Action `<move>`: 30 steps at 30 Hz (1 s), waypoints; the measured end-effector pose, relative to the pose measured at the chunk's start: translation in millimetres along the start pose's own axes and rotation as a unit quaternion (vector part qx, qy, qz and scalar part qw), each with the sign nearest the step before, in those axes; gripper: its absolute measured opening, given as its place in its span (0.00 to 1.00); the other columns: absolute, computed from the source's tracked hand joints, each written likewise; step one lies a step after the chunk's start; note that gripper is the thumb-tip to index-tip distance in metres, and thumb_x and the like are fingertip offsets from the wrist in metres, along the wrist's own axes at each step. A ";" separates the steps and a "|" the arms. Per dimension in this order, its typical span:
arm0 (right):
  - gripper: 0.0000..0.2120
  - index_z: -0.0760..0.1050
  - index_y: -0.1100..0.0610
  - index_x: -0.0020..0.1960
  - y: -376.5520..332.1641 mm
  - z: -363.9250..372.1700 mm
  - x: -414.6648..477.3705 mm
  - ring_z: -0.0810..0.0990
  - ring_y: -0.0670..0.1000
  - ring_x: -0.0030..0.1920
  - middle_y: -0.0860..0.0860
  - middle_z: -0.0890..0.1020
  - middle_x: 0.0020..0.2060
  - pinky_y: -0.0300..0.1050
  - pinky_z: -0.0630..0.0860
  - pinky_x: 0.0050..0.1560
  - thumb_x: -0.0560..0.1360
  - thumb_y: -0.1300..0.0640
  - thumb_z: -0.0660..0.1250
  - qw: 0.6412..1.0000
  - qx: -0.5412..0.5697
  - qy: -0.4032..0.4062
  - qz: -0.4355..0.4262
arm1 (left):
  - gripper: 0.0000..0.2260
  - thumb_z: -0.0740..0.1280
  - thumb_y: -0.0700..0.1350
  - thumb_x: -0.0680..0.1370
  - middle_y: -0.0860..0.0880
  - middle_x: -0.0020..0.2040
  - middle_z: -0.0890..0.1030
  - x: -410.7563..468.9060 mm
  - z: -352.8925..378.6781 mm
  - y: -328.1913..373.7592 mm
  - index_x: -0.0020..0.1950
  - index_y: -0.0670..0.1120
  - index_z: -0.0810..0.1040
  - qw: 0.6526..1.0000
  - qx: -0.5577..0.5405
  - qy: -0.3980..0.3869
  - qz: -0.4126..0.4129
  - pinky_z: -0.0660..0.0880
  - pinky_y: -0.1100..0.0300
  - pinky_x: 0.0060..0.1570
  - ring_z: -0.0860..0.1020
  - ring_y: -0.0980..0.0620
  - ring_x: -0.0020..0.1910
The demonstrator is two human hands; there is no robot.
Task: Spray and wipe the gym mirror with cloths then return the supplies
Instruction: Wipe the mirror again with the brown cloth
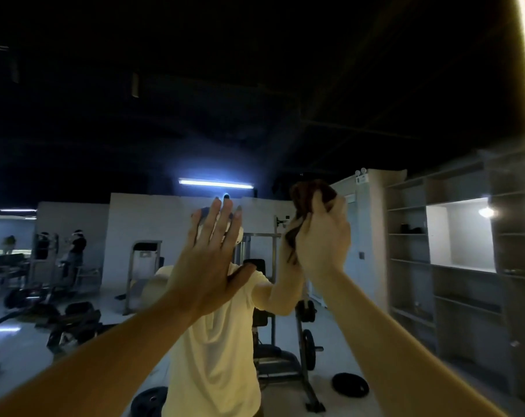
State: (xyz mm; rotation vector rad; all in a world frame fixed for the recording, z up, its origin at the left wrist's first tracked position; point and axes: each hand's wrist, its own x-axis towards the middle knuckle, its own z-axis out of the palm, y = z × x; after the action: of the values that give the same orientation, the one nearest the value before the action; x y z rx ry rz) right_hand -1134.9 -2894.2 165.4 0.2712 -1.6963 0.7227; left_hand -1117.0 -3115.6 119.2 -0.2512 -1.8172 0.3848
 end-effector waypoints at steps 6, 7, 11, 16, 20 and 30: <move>0.37 0.66 0.52 0.74 -24.8 14.6 -51.9 0.74 0.54 0.53 0.54 0.71 0.57 0.51 0.80 0.55 0.69 0.54 0.78 0.980 -0.032 -0.081 -0.180 | 0.40 0.47 0.70 0.83 0.39 0.84 0.51 -2.0 -0.9 3.9 0.84 0.41 0.49 1.000 0.006 0.019 -0.012 0.50 0.37 0.81 0.48 0.39 0.84; 0.40 0.68 0.51 0.72 -15.9 9.5 -46.6 0.75 0.53 0.52 0.54 0.71 0.56 0.50 0.81 0.53 0.65 0.51 0.82 0.969 -0.066 -0.085 -0.220 | 0.40 0.47 0.70 0.83 0.39 0.84 0.51 -2.4 -0.8 4.1 0.84 0.42 0.49 1.000 0.011 0.022 -0.013 0.50 0.37 0.81 0.49 0.40 0.84; 0.10 0.77 0.47 0.61 26.3 -27.4 6.5 0.79 0.60 0.53 0.56 0.79 0.54 0.61 0.78 0.56 0.82 0.48 0.63 0.973 -0.078 -0.060 -0.210 | 0.41 0.51 0.70 0.82 0.39 0.85 0.51 -1.4 -0.8 4.5 0.84 0.42 0.51 1.000 0.020 0.014 -0.019 0.50 0.36 0.81 0.49 0.39 0.84; 0.22 0.71 0.55 0.74 78.4 -40.5 81.3 0.74 0.64 0.63 0.63 0.70 0.67 0.59 0.73 0.64 0.80 0.61 0.64 0.992 -0.076 0.089 0.043 | 0.42 0.48 0.71 0.83 0.39 0.85 0.48 -4.6 -1.9 3.0 0.85 0.42 0.47 0.999 0.033 -0.011 -0.023 0.51 0.35 0.80 0.46 0.40 0.84; 0.23 0.70 0.59 0.74 37.6 -17.1 75.0 0.75 0.64 0.60 0.64 0.70 0.66 0.59 0.75 0.61 0.79 0.60 0.65 0.993 -0.016 0.107 0.050 | 0.42 0.50 0.69 0.83 0.40 0.85 0.46 -5.5 -3.0 4.0 0.85 0.40 0.47 0.998 0.052 -0.019 -0.026 0.51 0.35 0.81 0.46 0.40 0.84; 0.27 0.76 0.55 0.69 6.5 9.3 24.2 0.77 0.55 0.50 0.54 0.77 0.53 0.48 0.77 0.50 0.71 0.55 0.76 0.924 -0.043 0.002 -0.380 | 0.41 0.51 0.69 0.83 0.41 0.86 0.48 -5.5 -8.5 6.8 0.85 0.40 0.50 0.996 0.075 -0.028 -0.039 0.55 0.35 0.80 0.47 0.42 0.85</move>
State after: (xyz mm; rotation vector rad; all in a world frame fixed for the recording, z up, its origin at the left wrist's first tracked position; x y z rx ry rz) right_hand -1152.1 -2889.8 185.3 0.8075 -1.4451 0.0658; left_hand -1107.5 -3110.2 113.7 -0.0647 -1.8364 0.4747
